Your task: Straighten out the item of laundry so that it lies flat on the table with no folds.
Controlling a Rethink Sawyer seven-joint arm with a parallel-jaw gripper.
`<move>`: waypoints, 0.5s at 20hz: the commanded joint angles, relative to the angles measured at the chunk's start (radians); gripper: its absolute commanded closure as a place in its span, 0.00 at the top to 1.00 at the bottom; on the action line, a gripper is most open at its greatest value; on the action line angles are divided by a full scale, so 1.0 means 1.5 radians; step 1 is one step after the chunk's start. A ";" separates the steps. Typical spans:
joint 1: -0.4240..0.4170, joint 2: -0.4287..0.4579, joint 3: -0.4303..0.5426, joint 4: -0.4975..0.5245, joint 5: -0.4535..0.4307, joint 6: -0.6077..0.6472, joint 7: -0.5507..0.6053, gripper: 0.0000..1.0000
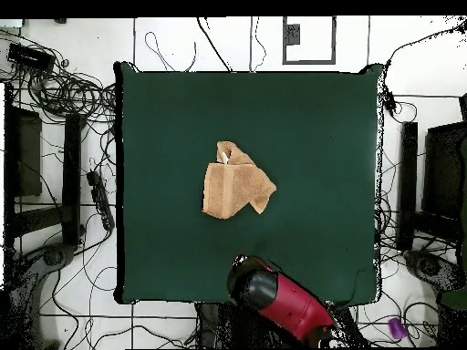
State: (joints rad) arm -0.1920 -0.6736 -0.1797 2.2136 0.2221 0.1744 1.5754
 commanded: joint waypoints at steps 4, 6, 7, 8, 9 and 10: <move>0.040 -0.030 0.025 -0.075 0.080 0.113 0.188 1.00; 0.043 -0.031 0.023 -0.082 0.085 0.122 0.188 1.00; 0.045 -0.032 0.022 -0.085 0.086 0.127 0.187 1.00; 0.046 -0.031 0.021 -0.090 0.087 0.130 0.187 1.00; 0.048 -0.026 0.020 -0.096 0.090 0.130 0.187 1.00; 0.049 -0.023 0.021 -0.100 0.092 0.128 0.186 1.00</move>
State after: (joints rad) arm -0.1597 -0.7312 -0.1869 2.1817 0.2761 0.2600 1.5754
